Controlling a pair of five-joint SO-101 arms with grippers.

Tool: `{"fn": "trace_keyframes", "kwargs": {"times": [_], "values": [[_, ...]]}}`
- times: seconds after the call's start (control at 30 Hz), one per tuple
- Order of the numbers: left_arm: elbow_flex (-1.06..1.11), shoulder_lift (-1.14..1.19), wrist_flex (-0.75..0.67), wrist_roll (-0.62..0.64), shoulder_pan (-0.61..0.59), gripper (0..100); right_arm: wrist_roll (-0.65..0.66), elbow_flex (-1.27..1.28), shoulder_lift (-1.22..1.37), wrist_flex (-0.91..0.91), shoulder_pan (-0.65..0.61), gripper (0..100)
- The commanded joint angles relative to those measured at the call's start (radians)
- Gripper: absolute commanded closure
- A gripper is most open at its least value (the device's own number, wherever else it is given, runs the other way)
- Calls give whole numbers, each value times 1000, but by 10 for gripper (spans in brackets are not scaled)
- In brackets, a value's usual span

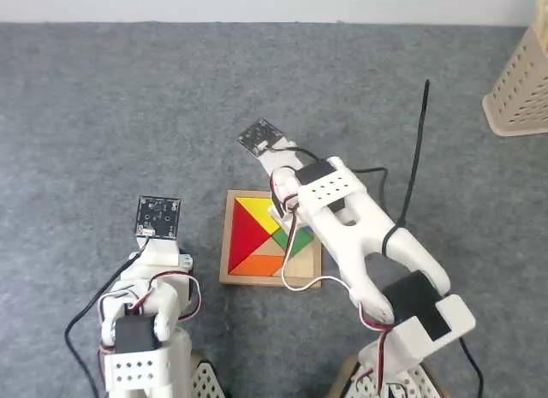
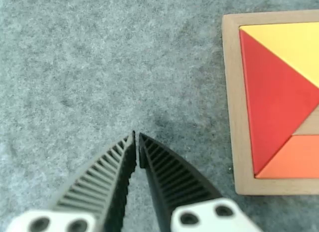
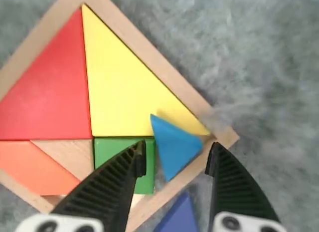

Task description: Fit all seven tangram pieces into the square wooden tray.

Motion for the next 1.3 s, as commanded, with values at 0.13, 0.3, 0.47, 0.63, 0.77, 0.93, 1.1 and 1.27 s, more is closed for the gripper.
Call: {"fn": "trace_keyframes", "kwargs": {"times": [0.13,0.3,0.47,0.63,0.77,0.93,1.1,1.27], "values": [[-7,-20,8,-5,0,988,20,-11,-12,-45,10,793],[-7,-20,8,-5,0,988,21,-15,51,-68,15,794],[-7,-20,8,-5,0,988,21,-26,62,-61,15,796],[-7,-20,8,-5,0,988,20,-28,58,-44,15,820],[-7,-20,8,-5,0,988,18,-32,53,-44,27,913],[-7,-20,8,-5,0,988,17,-44,47,-39,61,929],[-7,-20,8,-5,0,988,17,-46,-27,4,53,930],[-7,-20,8,-5,0,988,55,2,-153,16,39,932]]}}
